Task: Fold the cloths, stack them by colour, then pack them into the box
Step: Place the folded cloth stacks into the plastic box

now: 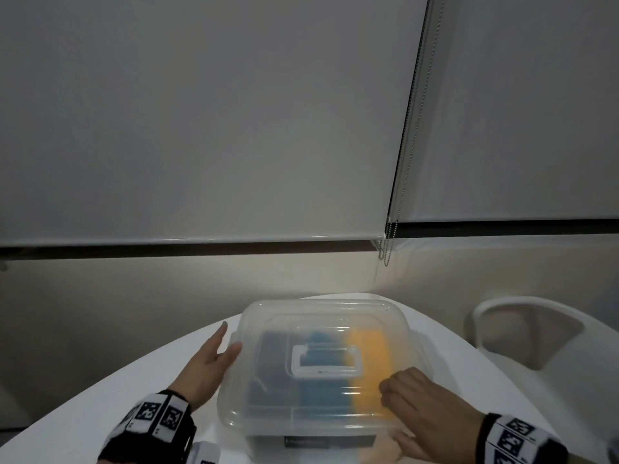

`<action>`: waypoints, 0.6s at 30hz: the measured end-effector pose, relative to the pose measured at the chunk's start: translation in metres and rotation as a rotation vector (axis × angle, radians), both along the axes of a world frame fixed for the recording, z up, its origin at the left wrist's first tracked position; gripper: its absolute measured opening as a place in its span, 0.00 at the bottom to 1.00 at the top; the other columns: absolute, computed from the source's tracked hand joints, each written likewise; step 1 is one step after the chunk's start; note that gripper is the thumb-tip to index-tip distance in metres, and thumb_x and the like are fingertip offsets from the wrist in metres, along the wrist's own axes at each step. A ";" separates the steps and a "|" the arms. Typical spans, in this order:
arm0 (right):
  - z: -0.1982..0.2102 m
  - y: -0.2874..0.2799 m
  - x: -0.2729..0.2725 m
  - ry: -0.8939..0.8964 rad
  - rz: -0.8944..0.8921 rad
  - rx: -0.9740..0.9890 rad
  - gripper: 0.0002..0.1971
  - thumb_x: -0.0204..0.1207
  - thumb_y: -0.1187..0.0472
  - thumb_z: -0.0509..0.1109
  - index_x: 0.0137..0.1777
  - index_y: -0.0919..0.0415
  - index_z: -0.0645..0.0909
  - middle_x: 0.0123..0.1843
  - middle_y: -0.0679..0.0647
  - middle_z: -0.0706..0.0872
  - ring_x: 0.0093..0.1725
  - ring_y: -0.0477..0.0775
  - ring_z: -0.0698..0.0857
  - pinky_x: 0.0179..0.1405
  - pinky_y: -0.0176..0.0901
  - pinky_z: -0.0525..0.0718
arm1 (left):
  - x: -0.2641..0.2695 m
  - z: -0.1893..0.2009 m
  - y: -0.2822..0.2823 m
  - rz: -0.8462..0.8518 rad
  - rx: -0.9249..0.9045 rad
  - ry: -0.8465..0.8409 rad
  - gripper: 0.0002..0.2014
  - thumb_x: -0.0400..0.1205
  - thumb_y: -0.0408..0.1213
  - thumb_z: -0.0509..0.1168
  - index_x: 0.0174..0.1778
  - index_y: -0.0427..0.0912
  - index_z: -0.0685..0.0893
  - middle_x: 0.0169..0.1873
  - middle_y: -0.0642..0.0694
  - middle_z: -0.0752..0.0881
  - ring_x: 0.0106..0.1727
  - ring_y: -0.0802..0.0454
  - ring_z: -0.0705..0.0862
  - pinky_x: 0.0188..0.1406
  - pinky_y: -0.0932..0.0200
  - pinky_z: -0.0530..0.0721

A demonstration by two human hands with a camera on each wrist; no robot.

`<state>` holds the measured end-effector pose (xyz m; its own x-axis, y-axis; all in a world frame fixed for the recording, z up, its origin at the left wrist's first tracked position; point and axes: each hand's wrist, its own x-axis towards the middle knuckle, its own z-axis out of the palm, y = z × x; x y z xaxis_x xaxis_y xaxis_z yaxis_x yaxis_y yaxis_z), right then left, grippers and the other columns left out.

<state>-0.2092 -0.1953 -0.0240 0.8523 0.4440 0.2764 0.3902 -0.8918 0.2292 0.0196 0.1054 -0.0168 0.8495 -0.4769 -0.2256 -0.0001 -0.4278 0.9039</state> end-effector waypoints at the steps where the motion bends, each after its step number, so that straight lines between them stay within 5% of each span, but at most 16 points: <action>1: -0.001 0.000 0.000 0.000 0.001 -0.012 0.14 0.68 0.47 0.71 0.49 0.54 0.82 0.52 0.50 0.80 0.46 0.50 0.76 0.48 0.40 0.71 | -0.003 -0.003 0.001 -0.049 0.093 -0.085 0.32 0.84 0.54 0.58 0.83 0.52 0.56 0.76 0.53 0.71 0.71 0.53 0.75 0.75 0.53 0.69; 4: 0.001 0.001 -0.003 0.036 -0.032 0.004 0.13 0.72 0.45 0.69 0.51 0.52 0.80 0.55 0.48 0.80 0.47 0.48 0.77 0.49 0.40 0.70 | -0.015 -0.009 0.001 -0.084 0.189 -0.230 0.28 0.87 0.46 0.54 0.83 0.45 0.57 0.81 0.51 0.62 0.81 0.54 0.62 0.80 0.60 0.56; 7: 0.003 -0.002 -0.009 0.026 -0.175 0.187 0.14 0.80 0.40 0.60 0.56 0.47 0.77 0.56 0.43 0.77 0.54 0.45 0.76 0.54 0.39 0.69 | -0.013 -0.014 -0.005 -0.021 0.192 -0.244 0.26 0.88 0.40 0.55 0.82 0.41 0.59 0.81 0.47 0.63 0.81 0.50 0.63 0.79 0.57 0.58; 9: 0.006 -0.006 -0.007 0.031 -0.484 0.483 0.20 0.82 0.37 0.50 0.64 0.46 0.73 0.61 0.41 0.74 0.62 0.46 0.75 0.60 0.41 0.68 | -0.010 -0.015 -0.015 0.031 0.210 -0.222 0.27 0.87 0.37 0.56 0.82 0.40 0.58 0.80 0.43 0.64 0.79 0.45 0.66 0.78 0.52 0.61; 11: 0.002 -0.014 0.005 0.109 -0.891 0.836 0.29 0.81 0.36 0.53 0.75 0.53 0.66 0.73 0.48 0.70 0.72 0.51 0.70 0.70 0.48 0.68 | -0.006 -0.017 -0.022 0.104 0.165 -0.103 0.30 0.85 0.40 0.60 0.82 0.39 0.59 0.78 0.41 0.68 0.76 0.42 0.70 0.75 0.49 0.67; 13: -0.005 -0.022 0.017 0.323 -1.151 1.307 0.41 0.76 0.34 0.63 0.82 0.58 0.58 0.79 0.55 0.68 0.77 0.58 0.69 0.76 0.57 0.68 | 0.002 -0.025 -0.025 0.172 0.115 0.065 0.40 0.76 0.58 0.69 0.78 0.38 0.67 0.70 0.39 0.78 0.67 0.39 0.80 0.69 0.44 0.76; 15: -0.016 -0.030 0.025 0.526 -1.139 1.805 0.45 0.66 0.30 0.69 0.77 0.57 0.68 0.70 0.56 0.81 0.68 0.61 0.80 0.71 0.63 0.74 | 0.006 -0.030 -0.026 0.173 0.052 0.235 0.49 0.59 0.71 0.74 0.66 0.35 0.81 0.55 0.37 0.88 0.53 0.38 0.88 0.60 0.40 0.83; 18: -0.019 -0.031 0.026 0.566 -0.999 2.054 0.37 0.62 0.34 0.75 0.64 0.60 0.82 0.55 0.60 0.90 0.57 0.64 0.88 0.65 0.64 0.81 | -0.001 -0.024 -0.026 0.159 -0.041 0.415 0.33 0.68 0.55 0.75 0.52 0.24 0.87 0.43 0.27 0.89 0.39 0.35 0.90 0.53 0.40 0.86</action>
<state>-0.1831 -0.2260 -0.0428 0.6718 -0.4398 -0.5960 -0.4617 0.3806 -0.8013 0.0191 0.0796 -0.0404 0.7546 -0.3633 -0.5465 0.4292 -0.3567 0.8298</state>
